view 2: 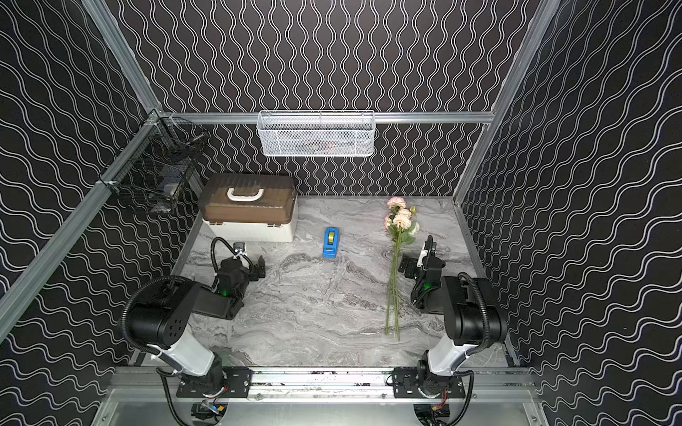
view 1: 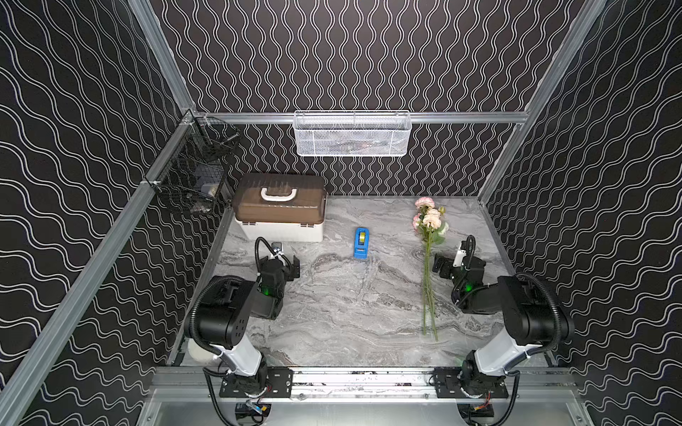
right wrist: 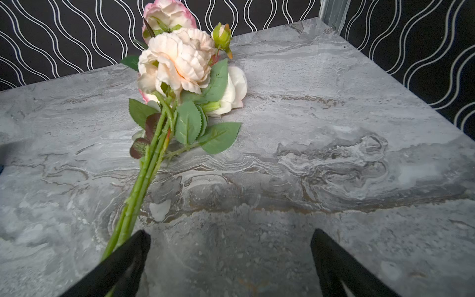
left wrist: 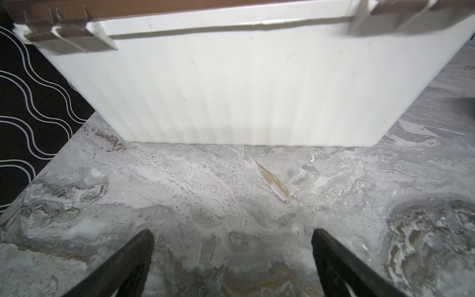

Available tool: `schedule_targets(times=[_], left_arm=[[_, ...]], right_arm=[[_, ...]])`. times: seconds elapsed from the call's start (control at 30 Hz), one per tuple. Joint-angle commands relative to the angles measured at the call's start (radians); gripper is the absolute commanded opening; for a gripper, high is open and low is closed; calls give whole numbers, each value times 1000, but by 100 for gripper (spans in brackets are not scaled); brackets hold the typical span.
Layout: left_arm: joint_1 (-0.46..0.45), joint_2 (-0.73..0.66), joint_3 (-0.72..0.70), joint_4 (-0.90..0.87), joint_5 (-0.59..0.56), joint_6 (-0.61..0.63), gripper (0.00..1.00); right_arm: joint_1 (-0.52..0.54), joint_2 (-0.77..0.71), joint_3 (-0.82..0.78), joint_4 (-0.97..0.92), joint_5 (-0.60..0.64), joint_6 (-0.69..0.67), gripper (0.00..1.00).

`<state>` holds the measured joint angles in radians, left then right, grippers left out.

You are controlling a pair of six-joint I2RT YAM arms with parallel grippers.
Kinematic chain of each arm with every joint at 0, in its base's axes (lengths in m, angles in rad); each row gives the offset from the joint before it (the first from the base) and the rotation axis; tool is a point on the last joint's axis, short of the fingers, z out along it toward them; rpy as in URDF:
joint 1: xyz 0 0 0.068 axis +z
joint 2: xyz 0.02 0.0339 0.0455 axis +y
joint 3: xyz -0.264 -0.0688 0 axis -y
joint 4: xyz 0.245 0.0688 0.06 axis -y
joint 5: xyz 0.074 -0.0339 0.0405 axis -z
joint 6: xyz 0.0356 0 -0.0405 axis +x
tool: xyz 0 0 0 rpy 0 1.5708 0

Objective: Wrap bouquets with tape
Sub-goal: Pick up the unwrapped bouquet from the center of the board.

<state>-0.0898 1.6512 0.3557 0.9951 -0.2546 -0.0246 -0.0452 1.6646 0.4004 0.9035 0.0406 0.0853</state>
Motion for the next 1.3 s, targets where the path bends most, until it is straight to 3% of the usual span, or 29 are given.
schedule_targets(times=[0.0, 0.73, 0.9, 0.97, 1.03, 1.07, 1.1, 1.13, 1.2, 1.27], left_arm=[[1, 4, 5, 51, -3, 22, 100], [1, 2, 6, 49, -2, 21, 100], [1, -3, 3, 55, -16, 23, 100], [-1, -62, 24, -22, -41, 17, 100], [-8, -204, 66, -217, -98, 4, 100], [-12, -274, 94, -319, -134, -41, 100], [-13, -343, 131, -448, -181, -178, 100], [-11, -397, 174, -567, -179, -291, 100], [-10, -452, 202, -631, -12, -294, 100], [-10, -465, 158, -534, 104, -374, 100]], right_arm=[[3, 1, 4, 52, 0, -12, 99], [2, 1, 3, 54, -1, -11, 99], [5, -36, -16, 62, 54, 7, 99], [5, -78, -30, 61, 97, 21, 99], [16, -167, -53, 32, 135, 20, 99], [27, -225, -55, -9, 155, 12, 99], [39, -298, -37, -107, 190, 44, 99], [38, -373, 4, -260, 236, 175, 99], [30, -469, 136, -631, 277, 404, 99], [28, -483, 239, -833, 250, 426, 99]])
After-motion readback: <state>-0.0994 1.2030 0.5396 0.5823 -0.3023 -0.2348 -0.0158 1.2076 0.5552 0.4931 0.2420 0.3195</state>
